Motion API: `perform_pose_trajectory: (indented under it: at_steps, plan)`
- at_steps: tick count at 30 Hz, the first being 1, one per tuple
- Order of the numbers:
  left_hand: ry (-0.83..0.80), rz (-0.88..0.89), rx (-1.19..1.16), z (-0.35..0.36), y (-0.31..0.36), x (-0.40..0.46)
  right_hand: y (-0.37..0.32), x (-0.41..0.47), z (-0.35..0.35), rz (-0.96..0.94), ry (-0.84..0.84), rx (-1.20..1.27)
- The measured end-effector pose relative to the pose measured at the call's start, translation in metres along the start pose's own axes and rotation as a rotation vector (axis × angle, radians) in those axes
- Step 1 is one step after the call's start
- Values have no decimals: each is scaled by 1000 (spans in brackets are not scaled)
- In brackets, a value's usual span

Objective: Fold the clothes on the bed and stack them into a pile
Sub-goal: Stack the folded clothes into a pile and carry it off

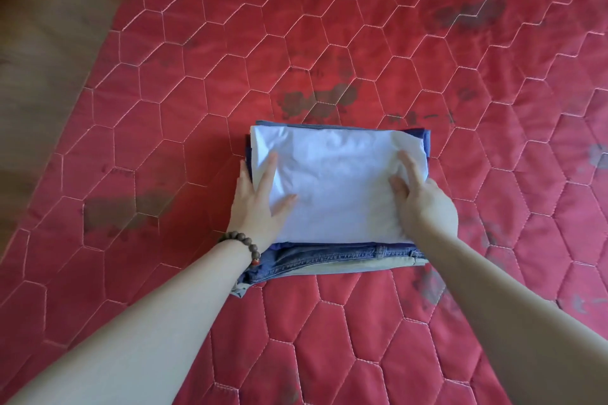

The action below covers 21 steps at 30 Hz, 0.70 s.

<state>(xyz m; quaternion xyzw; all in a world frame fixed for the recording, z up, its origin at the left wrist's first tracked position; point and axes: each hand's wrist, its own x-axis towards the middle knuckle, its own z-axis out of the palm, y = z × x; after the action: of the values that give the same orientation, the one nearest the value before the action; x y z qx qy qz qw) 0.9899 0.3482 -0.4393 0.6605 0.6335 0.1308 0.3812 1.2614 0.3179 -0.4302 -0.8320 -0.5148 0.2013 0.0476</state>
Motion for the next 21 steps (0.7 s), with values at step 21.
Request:
perform_pose_trajectory:
  at_steps: [21]
  plan:
    - [-195,-128,-42,-24,-29,2,30,-17,-8,-5,-312,440]
